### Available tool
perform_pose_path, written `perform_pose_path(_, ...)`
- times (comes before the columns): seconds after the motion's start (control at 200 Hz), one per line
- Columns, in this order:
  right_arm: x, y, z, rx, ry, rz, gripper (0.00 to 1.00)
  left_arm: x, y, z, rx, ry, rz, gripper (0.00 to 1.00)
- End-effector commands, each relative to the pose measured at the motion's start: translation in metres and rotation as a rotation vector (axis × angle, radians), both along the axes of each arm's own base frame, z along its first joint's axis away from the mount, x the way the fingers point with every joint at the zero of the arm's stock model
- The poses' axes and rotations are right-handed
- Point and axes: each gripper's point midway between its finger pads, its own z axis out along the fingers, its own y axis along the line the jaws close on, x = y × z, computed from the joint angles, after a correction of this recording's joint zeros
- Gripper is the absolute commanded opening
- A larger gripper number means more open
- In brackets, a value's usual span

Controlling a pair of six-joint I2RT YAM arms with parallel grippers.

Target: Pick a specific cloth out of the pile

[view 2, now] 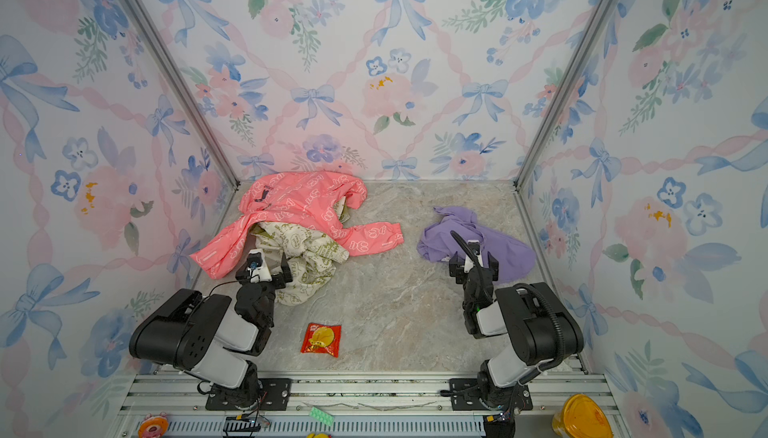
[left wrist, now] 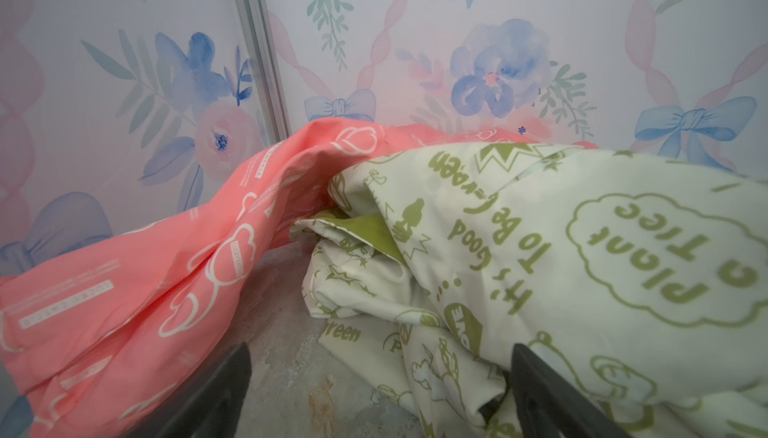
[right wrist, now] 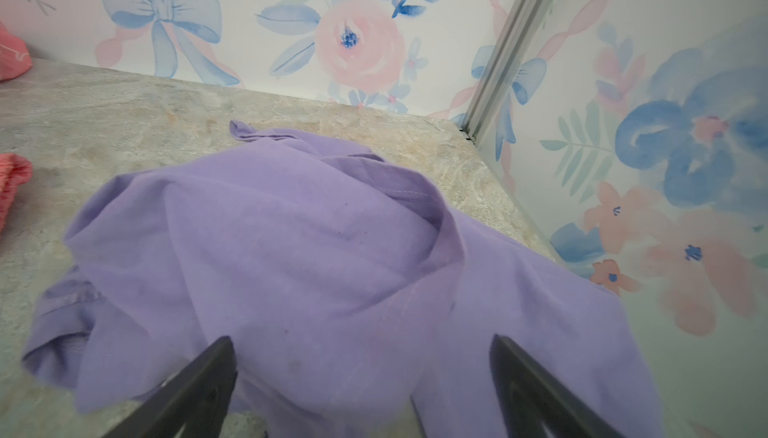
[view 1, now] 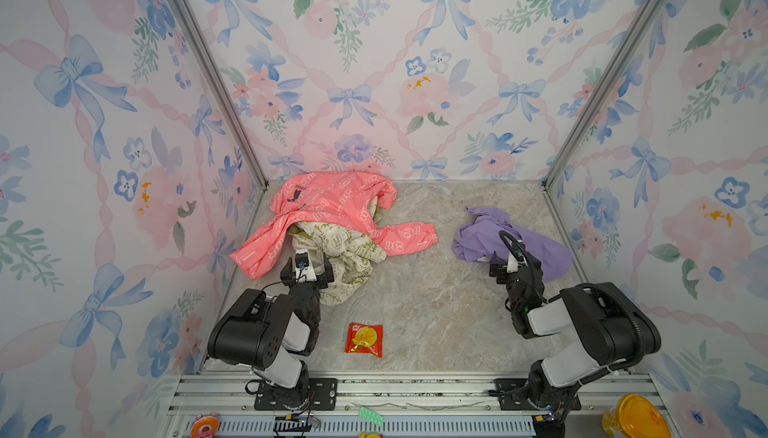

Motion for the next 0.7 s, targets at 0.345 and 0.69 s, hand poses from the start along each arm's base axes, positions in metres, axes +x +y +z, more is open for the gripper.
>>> perform_pose_path(0.345, 0.031, -0.008, 0.005, 0.139, 0.08, 0.014, 0.97, 0.023, -0.004, 0.001, -0.011, 0.031, -0.017, 0.98)
perform_pose_path(0.69, 0.031, -0.008, 0.004, 0.138, 0.082, 0.014, 0.97, 0.027, -0.005, -0.001, -0.019, 0.041, -0.046, 0.98)
